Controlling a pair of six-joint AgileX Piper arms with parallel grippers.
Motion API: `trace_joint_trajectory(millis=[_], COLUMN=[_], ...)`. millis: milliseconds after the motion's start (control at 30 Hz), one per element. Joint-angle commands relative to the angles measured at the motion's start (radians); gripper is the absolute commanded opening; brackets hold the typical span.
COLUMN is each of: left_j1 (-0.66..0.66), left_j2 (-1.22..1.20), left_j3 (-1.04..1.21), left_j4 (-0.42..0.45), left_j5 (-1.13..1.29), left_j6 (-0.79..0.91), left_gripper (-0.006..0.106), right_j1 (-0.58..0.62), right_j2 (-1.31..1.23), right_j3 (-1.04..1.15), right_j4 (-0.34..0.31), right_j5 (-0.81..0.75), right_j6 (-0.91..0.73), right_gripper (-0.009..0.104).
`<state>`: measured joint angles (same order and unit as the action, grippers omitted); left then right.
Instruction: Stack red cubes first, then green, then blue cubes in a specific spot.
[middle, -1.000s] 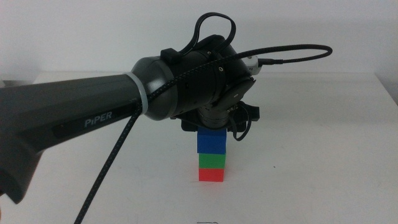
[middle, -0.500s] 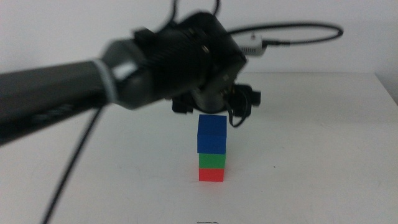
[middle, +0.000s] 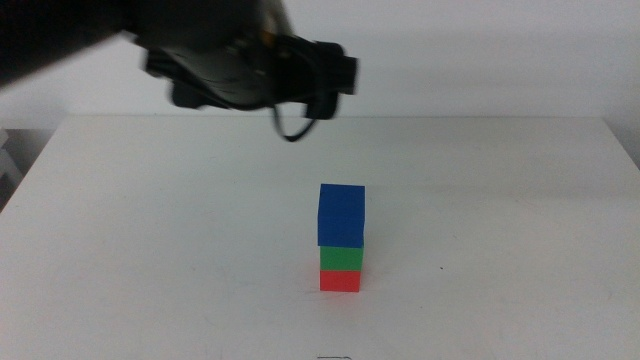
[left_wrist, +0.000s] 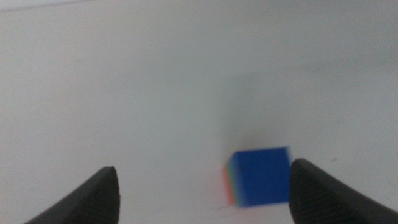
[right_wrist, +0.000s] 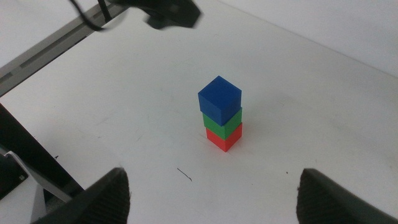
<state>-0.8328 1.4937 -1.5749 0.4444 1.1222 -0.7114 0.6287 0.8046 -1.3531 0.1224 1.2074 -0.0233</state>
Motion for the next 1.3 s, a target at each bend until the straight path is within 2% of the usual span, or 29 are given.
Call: trace_joint_trajectory(millis=[0,100,200,300,467,567,767,1267], left_j1=[-0.001,0.022,0.103,0.251,0.544,0.664,0.725,0.725], left_j2=[-0.084,-0.149,-0.248,-0.355,-0.521,-0.586,-0.64,-0.686], left_j3=[-0.026,-0.009,0.051,0.149,0.286,0.323,0.324,0.324], left_j4=[0.061,0.104,0.072,-0.053,-0.318,-0.404,-0.458,-0.457], left_j5=[0.034,0.029,-0.088,-0.236,-0.409,-0.436,-0.436,-0.446], left_j6=[0.061,0.134,0.242,0.361,0.631,0.728,0.765,0.763], left_gripper=[0.092,0.092,0.092,0.092,0.092,0.092,0.092,0.092], right_j1=[-0.008,-0.008,-0.008,-0.008,-0.008,-0.008,-0.008,-0.008], right_j2=[0.001,0.001,-0.001,0.0,0.001,0.001,0.001,0.0], right_j3=[-0.02,-0.02,-0.02,-0.02,-0.02,-0.02,-0.02,-0.02], right_j4=[-0.005,-0.005,-0.011,-0.005,-0.005,-0.005,-0.005,-0.007], right_j5=[-0.067,-0.067,-0.067,-0.067,-0.067,-0.067,-0.067,-0.068], right_j6=[-0.009,-0.009,-0.009,-0.009,-0.009,-0.009,-0.009,-0.009], right_gripper=[0.082,0.082,0.082,0.082,0.082,0.082,0.082,0.082])
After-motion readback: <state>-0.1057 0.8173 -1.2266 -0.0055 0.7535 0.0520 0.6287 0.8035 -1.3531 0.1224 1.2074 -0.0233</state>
